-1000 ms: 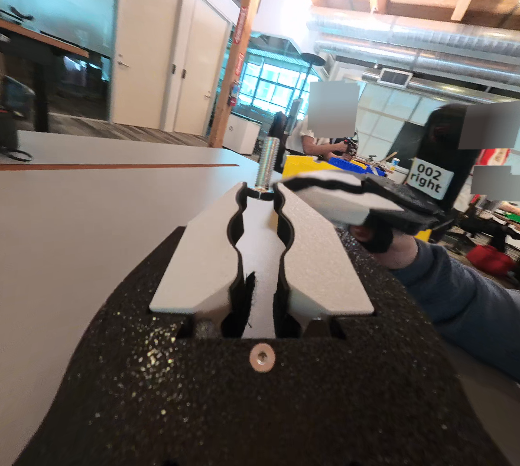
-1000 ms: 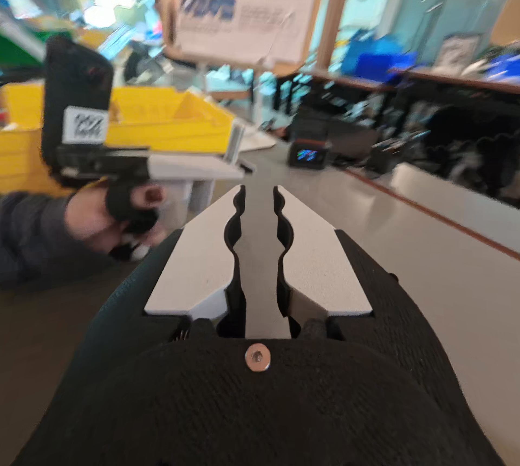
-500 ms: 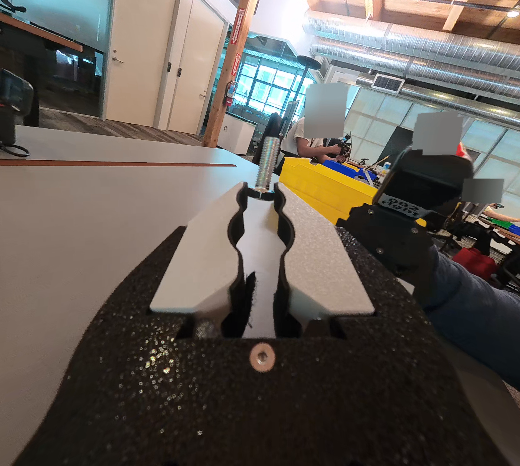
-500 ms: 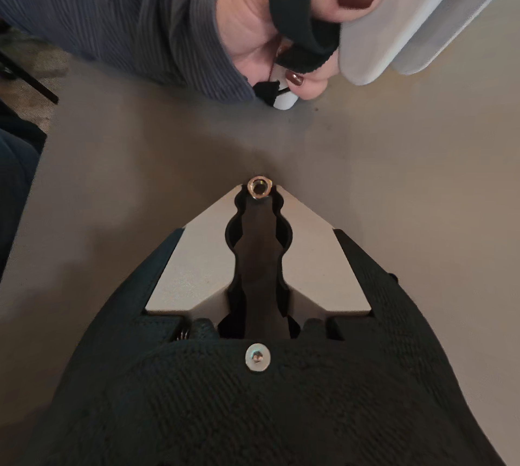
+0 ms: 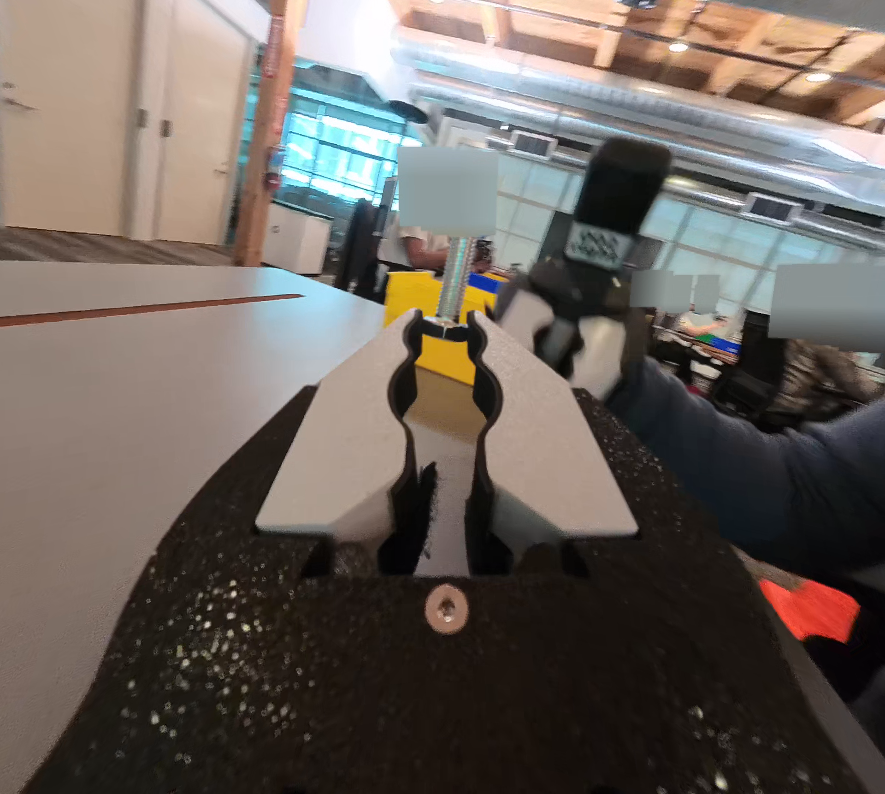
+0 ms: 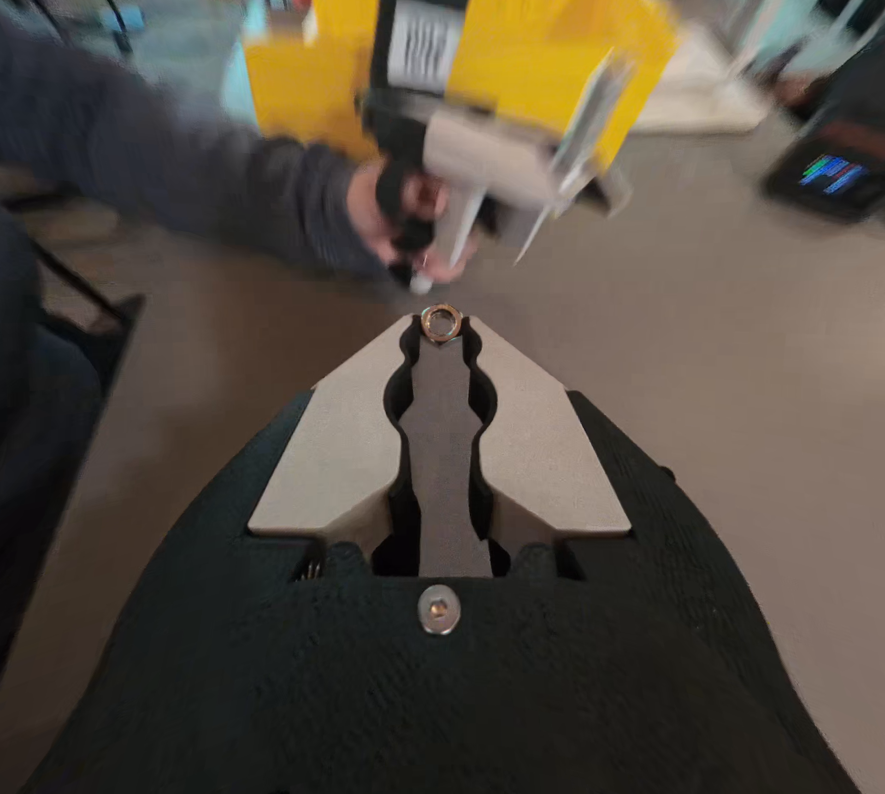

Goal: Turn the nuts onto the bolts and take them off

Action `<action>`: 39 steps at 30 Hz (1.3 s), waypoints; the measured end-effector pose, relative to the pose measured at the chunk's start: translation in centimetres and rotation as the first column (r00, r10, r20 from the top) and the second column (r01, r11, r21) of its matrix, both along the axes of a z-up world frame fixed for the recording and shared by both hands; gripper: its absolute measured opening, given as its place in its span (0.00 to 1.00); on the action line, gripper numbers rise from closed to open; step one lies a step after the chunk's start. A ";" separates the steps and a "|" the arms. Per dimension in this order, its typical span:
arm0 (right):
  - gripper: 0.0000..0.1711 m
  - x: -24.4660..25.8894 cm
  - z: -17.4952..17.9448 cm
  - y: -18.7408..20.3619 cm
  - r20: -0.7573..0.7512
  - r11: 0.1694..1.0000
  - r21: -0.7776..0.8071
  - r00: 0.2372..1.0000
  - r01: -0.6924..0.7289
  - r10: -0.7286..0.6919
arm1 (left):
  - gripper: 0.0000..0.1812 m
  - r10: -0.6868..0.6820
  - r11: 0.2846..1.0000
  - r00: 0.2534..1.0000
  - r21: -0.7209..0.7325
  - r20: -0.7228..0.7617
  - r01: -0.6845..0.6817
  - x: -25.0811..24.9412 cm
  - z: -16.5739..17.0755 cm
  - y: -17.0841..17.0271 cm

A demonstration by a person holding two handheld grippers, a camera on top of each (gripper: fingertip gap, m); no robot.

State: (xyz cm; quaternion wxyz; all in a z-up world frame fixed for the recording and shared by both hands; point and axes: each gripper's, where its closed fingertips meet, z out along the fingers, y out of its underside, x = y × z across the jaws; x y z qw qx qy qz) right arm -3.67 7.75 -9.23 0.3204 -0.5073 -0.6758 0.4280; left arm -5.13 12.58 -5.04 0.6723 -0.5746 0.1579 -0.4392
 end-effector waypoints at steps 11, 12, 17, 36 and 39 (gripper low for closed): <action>0.09 1.2 7.5 0.4 0.107 0.975 0.007 0.970 -0.220 0.218 | 0.09 -0.376 0.926 0.926 -0.001 0.006 0.376 4.5 0.1 -3.8; 0.09 1.0 7.6 0.3 0.111 0.974 -0.002 0.968 -0.228 0.227 | 0.09 -0.386 0.922 0.922 0.002 0.006 0.386 4.6 0.1 -3.9; 0.09 1.0 7.7 0.2 0.108 0.965 -0.059 0.959 -0.257 0.262 | 0.09 -0.400 0.916 0.916 0.001 0.011 0.400 4.7 0.2 -4.1; 0.09 -0.7 5.8 3.7 0.206 0.919 -0.174 0.926 0.353 -0.316 | 0.08 -0.037 0.999 0.988 -0.043 -0.147 0.031 2.8 -1.6 -0.4; 0.09 -0.4 5.6 3.7 0.206 0.917 -0.116 0.912 0.382 -0.354 | 0.09 -0.001 1.000 0.980 -0.025 -0.200 -0.004 2.9 -1.9 -0.4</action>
